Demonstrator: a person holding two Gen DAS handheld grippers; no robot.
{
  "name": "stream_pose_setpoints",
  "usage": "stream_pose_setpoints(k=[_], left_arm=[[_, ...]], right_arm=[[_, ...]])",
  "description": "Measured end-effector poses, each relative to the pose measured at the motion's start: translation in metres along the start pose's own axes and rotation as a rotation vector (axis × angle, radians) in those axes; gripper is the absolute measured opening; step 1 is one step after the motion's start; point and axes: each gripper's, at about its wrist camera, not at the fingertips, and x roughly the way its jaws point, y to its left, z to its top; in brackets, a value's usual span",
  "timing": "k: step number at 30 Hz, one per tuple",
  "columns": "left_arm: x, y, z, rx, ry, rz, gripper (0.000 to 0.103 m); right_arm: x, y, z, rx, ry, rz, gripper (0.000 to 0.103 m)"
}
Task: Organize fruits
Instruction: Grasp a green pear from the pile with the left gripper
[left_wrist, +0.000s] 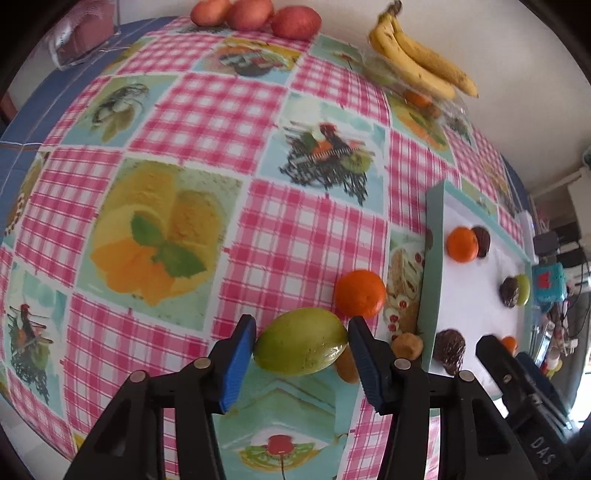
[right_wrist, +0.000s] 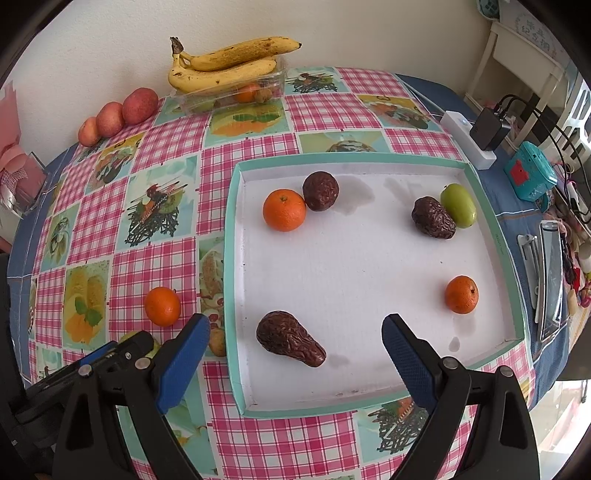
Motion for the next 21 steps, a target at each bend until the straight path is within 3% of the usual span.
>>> stream_pose_setpoints(k=[10,16,21], left_arm=[[-0.049,0.041,0.016,-0.125,-0.155,-0.016,0.055],[-0.065,0.056,0.023,-0.162,-0.222,0.058,0.055],[-0.076,0.071,0.025,-0.188,-0.253,0.059,0.055]], right_arm=[[0.003,0.012,0.000,-0.016,0.016,0.039,0.094],[-0.002,0.031,-0.002,-0.066,0.001,0.058,0.094],[-0.002,0.050,-0.005,-0.123,0.003,0.077,0.094]])
